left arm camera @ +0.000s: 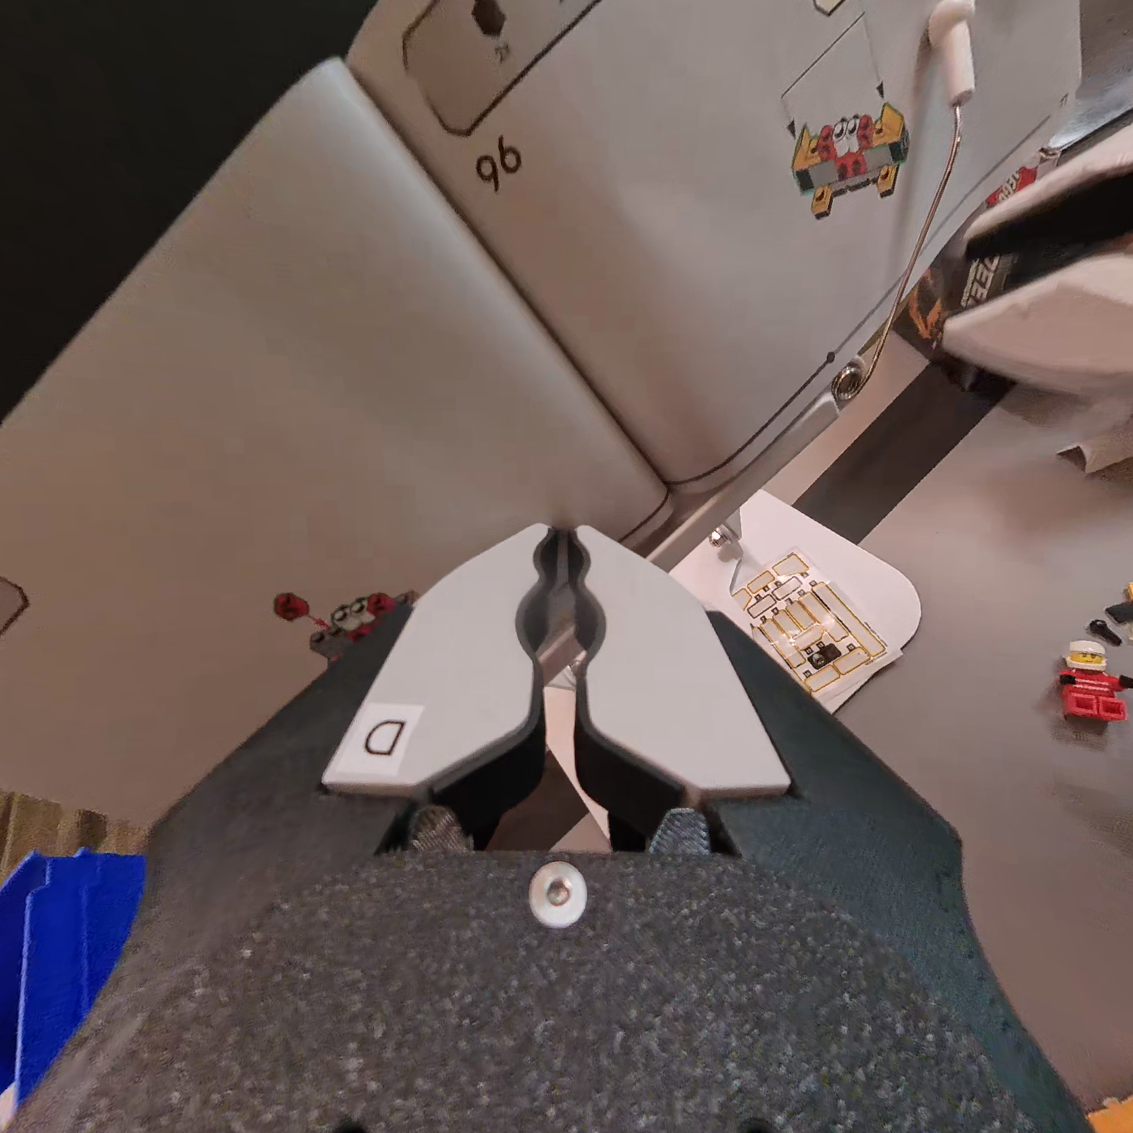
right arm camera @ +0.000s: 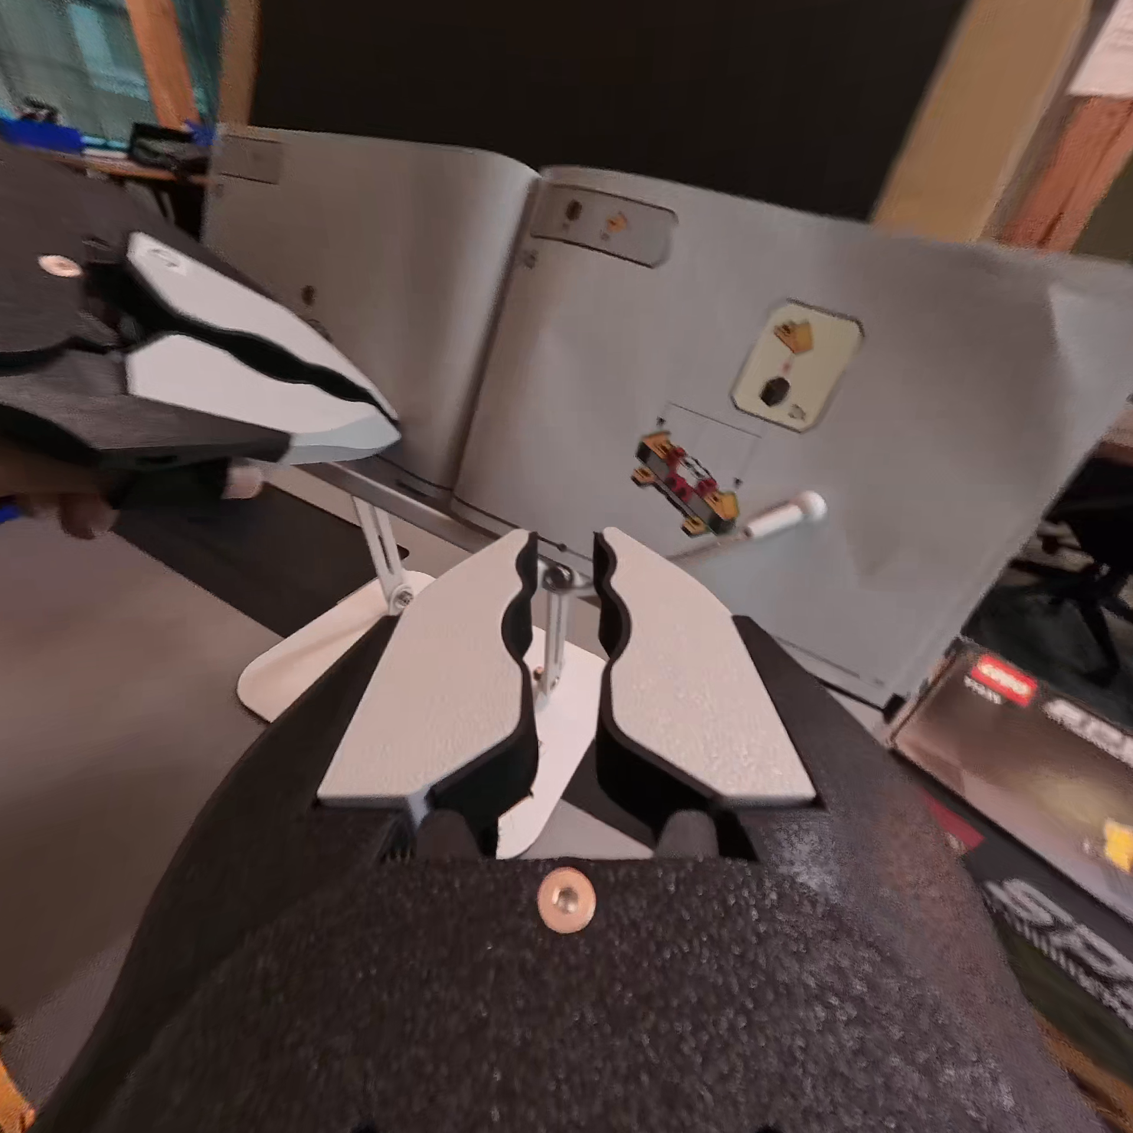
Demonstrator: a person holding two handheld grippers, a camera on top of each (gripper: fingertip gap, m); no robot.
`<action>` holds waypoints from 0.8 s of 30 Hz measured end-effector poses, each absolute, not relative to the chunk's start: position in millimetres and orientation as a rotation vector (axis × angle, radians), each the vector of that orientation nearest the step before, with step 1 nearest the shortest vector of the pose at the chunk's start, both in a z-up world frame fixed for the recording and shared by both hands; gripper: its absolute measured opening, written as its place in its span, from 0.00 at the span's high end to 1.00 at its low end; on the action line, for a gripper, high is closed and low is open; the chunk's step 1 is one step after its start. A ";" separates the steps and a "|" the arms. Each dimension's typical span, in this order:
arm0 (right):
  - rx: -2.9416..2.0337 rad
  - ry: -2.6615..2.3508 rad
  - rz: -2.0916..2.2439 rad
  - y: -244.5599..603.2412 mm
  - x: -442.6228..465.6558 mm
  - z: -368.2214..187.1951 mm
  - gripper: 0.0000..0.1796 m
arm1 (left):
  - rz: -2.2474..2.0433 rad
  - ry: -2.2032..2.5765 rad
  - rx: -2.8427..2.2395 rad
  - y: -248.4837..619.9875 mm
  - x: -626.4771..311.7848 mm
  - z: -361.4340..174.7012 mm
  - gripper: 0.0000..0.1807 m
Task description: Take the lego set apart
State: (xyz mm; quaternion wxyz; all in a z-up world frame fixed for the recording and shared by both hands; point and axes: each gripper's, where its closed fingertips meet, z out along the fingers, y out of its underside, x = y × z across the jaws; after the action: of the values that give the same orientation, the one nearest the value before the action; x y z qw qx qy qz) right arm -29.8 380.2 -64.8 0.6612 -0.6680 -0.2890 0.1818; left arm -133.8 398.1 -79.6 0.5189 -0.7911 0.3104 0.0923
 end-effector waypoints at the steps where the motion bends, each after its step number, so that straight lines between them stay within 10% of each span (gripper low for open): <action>1: -1.527 -0.614 0.422 383.3 -23.7 -68.8 0.90 | 0.220 0.749 -1.892 396.8 -135.3 -80.8 0.98; 10: -1.600 -0.431 0.563 404.6 -8.0 -77.1 0.81 | 0.175 0.768 -1.750 388.5 -112.8 -66.1 0.98; 24: -1.514 -0.509 0.343 411.8 -27.2 -53.2 1.00 | 0.143 0.776 -1.791 404.1 -94.4 -76.2 1.00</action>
State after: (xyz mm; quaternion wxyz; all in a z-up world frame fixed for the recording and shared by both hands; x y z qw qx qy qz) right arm -27.2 411.8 -53.2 0.6847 -0.6755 -0.2269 0.1532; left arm -94.4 404.1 -76.2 0.5583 -0.7592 0.3289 0.0607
